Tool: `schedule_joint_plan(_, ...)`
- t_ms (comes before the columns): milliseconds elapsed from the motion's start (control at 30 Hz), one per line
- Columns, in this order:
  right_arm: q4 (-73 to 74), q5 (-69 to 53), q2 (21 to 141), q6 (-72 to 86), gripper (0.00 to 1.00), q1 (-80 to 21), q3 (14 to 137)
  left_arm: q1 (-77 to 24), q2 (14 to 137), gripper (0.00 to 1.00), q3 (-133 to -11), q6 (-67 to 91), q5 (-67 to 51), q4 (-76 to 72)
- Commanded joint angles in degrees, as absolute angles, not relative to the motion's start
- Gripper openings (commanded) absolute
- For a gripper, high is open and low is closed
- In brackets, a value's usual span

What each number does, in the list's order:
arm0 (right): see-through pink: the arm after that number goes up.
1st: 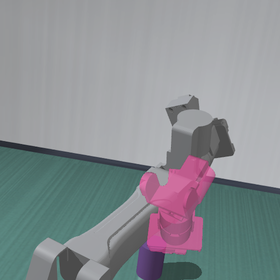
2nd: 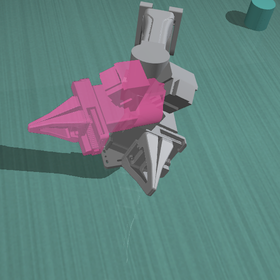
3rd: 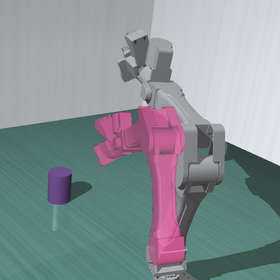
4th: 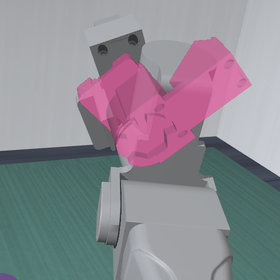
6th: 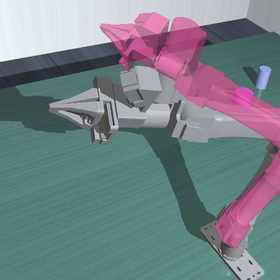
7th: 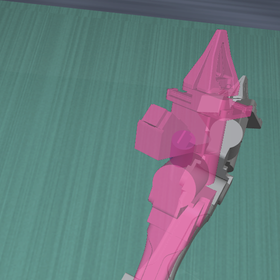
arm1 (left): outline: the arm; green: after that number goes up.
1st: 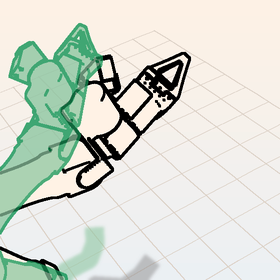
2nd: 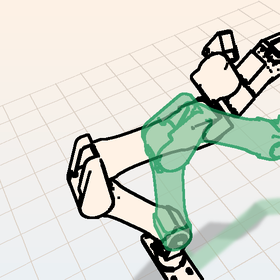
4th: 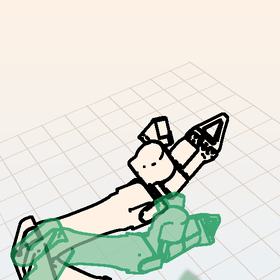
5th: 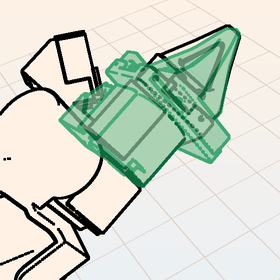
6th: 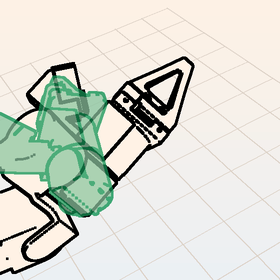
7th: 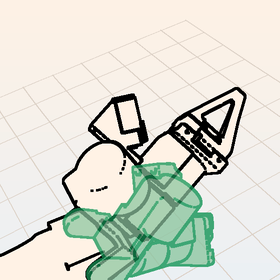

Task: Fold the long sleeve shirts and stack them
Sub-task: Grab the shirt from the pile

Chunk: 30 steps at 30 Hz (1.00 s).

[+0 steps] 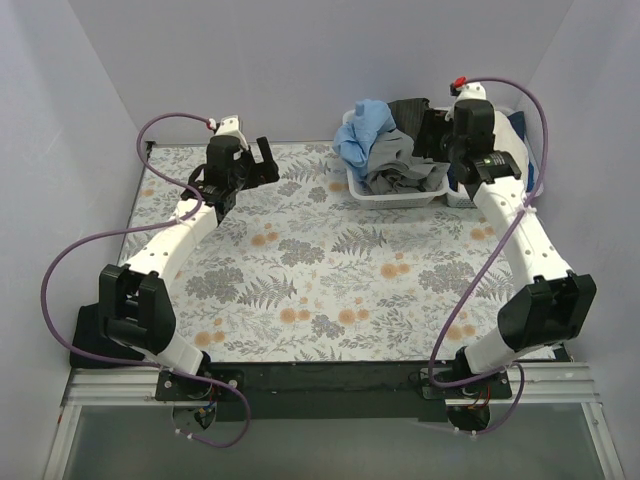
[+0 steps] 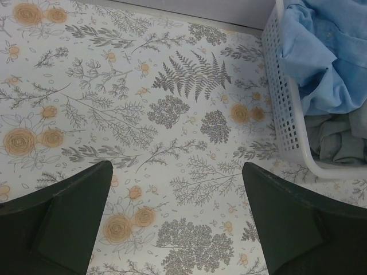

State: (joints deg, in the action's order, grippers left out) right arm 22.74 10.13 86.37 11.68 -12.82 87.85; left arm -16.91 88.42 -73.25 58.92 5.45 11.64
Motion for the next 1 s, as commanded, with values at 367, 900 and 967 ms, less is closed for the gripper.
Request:
schedule_joint_plan(367, 25.48, -0.35, 104.06, 10.37, 0.77, -17.66, 103.8, -16.26, 85.16, 0.98, -71.54, 59.68, 3.78, 15.47)
schedule_joint_plan(900, 36.91, 22.46, 109.26, 16.69, 0.01, -18.02, 115.65, -16.26, 86.83, 0.98, -74.62, 59.94, 2.9, 16.79)
schedule_joint_plan(967, 36.91, 26.17, 108.37, 16.87, 0.01, -18.1, 119.52, -16.26, 87.19, 0.98, -74.97, 60.29, 1.76, 16.7)
